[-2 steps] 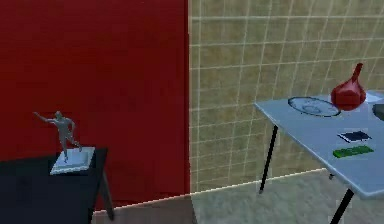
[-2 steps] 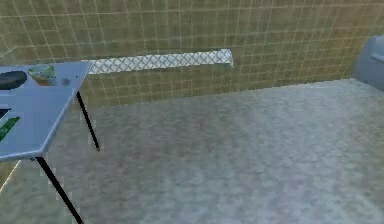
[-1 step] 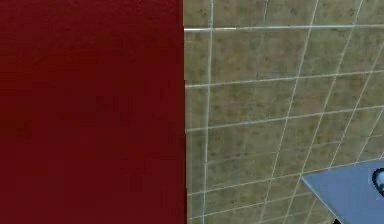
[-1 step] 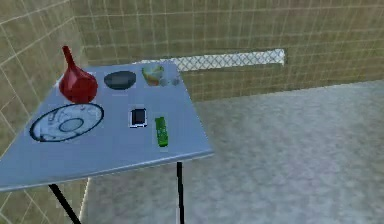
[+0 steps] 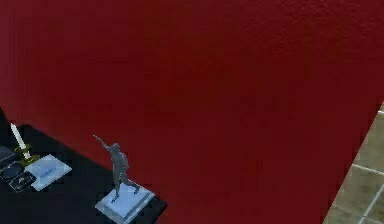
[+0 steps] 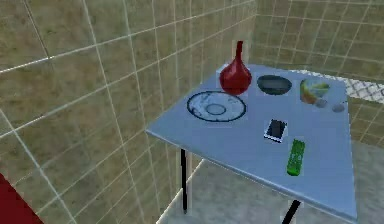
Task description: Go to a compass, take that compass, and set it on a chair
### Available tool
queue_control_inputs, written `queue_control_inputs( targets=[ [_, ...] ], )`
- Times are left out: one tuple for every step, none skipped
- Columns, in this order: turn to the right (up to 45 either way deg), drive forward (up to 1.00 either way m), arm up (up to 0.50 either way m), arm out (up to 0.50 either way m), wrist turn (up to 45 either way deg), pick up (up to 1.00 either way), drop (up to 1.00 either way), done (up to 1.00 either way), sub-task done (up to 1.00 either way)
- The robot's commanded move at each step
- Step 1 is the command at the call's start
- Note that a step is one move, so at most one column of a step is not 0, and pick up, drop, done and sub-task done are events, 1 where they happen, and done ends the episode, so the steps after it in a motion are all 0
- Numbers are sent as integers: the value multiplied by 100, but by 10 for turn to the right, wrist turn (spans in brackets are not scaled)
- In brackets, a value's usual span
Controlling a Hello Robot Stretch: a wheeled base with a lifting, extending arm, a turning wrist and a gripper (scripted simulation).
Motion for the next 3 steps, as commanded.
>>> queue_control_inputs(
  targets=[
    [-450, 0, 0, 0, 0, 0, 0, 0, 0],
    [-450, 0, 0, 0, 0, 0, 0, 0, 0],
    [-270, 0, 0, 0, 0, 0, 0, 0, 0]
  ],
)
